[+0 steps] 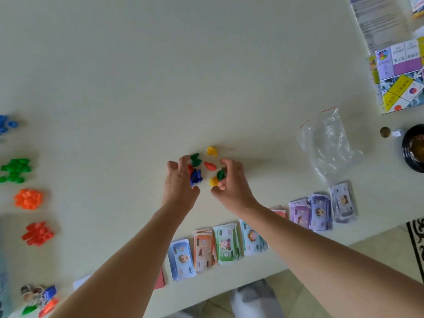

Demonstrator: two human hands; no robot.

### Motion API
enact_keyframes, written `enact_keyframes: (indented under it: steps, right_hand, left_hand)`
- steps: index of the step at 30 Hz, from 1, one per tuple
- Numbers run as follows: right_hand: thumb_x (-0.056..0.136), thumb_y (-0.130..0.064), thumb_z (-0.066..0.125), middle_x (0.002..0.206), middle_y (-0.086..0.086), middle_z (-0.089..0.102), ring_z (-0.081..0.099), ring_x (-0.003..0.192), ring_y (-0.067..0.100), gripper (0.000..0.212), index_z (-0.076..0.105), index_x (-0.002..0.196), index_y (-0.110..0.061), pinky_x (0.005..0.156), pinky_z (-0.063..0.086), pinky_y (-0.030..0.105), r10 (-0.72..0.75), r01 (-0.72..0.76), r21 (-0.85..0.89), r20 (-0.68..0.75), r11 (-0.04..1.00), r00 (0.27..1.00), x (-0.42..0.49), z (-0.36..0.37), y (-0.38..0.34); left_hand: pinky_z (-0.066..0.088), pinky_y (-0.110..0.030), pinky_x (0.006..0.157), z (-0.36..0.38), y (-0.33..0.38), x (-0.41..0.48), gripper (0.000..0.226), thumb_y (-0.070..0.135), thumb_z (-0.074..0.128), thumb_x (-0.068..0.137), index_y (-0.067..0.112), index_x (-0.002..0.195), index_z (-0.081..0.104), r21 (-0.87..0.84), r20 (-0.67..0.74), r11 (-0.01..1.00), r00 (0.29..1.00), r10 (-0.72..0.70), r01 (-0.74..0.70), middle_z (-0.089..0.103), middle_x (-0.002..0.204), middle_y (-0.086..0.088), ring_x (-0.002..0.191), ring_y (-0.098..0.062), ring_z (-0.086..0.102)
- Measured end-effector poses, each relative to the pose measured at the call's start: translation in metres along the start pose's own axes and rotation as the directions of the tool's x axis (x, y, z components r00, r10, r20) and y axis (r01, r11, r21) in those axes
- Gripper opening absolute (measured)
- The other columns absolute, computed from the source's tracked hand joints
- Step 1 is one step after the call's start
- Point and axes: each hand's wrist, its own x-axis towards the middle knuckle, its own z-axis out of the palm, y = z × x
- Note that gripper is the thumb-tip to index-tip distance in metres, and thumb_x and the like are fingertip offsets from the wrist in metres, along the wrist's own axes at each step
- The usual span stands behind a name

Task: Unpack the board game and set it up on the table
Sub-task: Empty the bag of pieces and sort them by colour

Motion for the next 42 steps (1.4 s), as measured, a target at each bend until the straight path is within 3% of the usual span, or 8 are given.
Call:
enact_keyframes:
  steps: [6, 11, 14, 16, 18, 22, 30, 42]
  right_hand:
    - [0.074, -0.002, 0.072, 0.133, 0.008, 0.029, 0.057, 0.086, 0.025, 0.090, 0.021, 0.147, -0.015, 0.073, 0.044, 0.027, 0.009, -0.015, -0.164, -0.035, 0.986, 0.999, 0.003, -0.010, 0.007]
    - [0.075, -0.005, 0.074, 0.128, 0.011, 0.032, 0.057, 0.095, 0.024, 0.104, 0.005, 0.153, -0.018, 0.072, 0.048, 0.026, -0.133, 0.135, -0.273, 0.027, 0.953, 0.991, 0.017, -0.001, -0.001]
    - [0.078, -0.014, 0.074, 0.129, 0.014, 0.035, 0.058, 0.099, 0.028, 0.097, 0.012, 0.152, -0.016, 0.077, 0.048, 0.032, -0.196, 0.208, -0.350, 0.071, 0.913, 0.978, 0.032, 0.005, -0.010]
    - [0.077, -0.013, 0.073, 0.126, 0.012, 0.039, 0.059, 0.099, 0.029, 0.082, 0.028, 0.146, -0.016, 0.079, 0.048, 0.031, -0.238, 0.258, -0.361, 0.099, 0.896, 0.966, 0.035, 0.007, -0.013]
    - [0.077, -0.011, 0.072, 0.119, 0.011, 0.043, 0.059, 0.094, 0.029, 0.065, 0.042, 0.135, -0.015, 0.076, 0.047, 0.030, -0.293, 0.311, -0.360, 0.104, 0.880, 0.950, 0.034, 0.009, -0.013]
    - [0.077, -0.003, 0.068, 0.109, 0.011, 0.047, 0.058, 0.082, 0.030, 0.046, 0.053, 0.121, -0.009, 0.068, 0.040, 0.027, -0.322, 0.334, -0.364, 0.093, 0.870, 0.942, 0.030, 0.017, -0.013]
    - [0.079, -0.003, 0.068, 0.108, 0.011, 0.051, 0.060, 0.084, 0.031, 0.039, 0.056, 0.116, -0.008, 0.073, 0.051, 0.038, -0.352, 0.377, -0.362, 0.136, 0.853, 0.926, 0.009, 0.057, -0.025]
    - [0.084, -0.007, 0.064, 0.113, 0.013, 0.045, 0.060, 0.085, 0.037, 0.043, 0.049, 0.123, -0.012, 0.076, 0.050, 0.044, -0.326, 0.499, -0.421, 0.419, 0.757, 0.847, -0.032, 0.182, -0.099]
  left_hand:
    - [0.040, -0.022, 0.075, -0.004, -0.002, -0.001, 0.084, -0.006, 0.067, 0.075, 0.019, 0.146, 0.028, 0.070, -0.068, 0.997, 0.997, 0.024, -0.019, 0.031, 0.128, -0.013, 0.085, -0.024, 0.051]
    - [0.050, -0.030, 0.078, -0.003, 0.006, 0.008, 0.081, -0.004, 0.063, 0.079, 0.024, 0.147, 0.028, 0.091, -0.015, 0.990, 0.994, 0.107, -0.105, 0.034, 0.124, -0.013, 0.093, -0.031, 0.059]
    - [0.043, -0.023, 0.072, -0.003, 0.008, 0.013, 0.067, -0.001, 0.061, 0.082, 0.023, 0.139, 0.038, 0.066, -0.045, 0.993, 0.994, 0.099, -0.096, 0.037, 0.118, -0.012, 0.088, -0.031, 0.058]
    - [0.041, -0.022, 0.072, -0.001, 0.006, 0.012, 0.061, 0.000, 0.061, 0.082, 0.021, 0.136, 0.042, 0.055, -0.057, 0.994, 0.994, 0.093, -0.090, 0.038, 0.117, -0.011, 0.087, -0.030, 0.057]
    - [0.041, -0.024, 0.072, 0.000, 0.004, 0.010, 0.057, 0.000, 0.062, 0.082, 0.018, 0.133, 0.045, 0.038, -0.071, 0.995, 0.993, 0.094, -0.091, 0.039, 0.117, -0.012, 0.088, -0.031, 0.056]
    - [0.045, -0.028, 0.075, 0.003, -0.003, 0.003, 0.050, 0.003, 0.065, 0.081, 0.015, 0.127, 0.051, -0.008, -0.103, 0.996, 0.991, 0.088, -0.089, 0.042, 0.116, -0.011, 0.087, -0.030, 0.058]
    - [0.047, -0.030, 0.079, 0.004, -0.047, -0.026, 0.046, 0.004, 0.067, 0.081, 0.012, 0.124, 0.053, -0.072, -0.165, 0.996, 0.985, 0.039, -0.051, 0.045, 0.116, -0.012, 0.090, -0.030, 0.058]
    - [0.047, -0.037, 0.076, -0.027, -0.182, -0.092, 0.043, 0.003, 0.067, 0.079, 0.011, 0.120, 0.056, -0.214, -0.266, 0.964, 0.941, -0.212, 0.156, 0.046, 0.111, -0.013, 0.087, -0.034, 0.058]
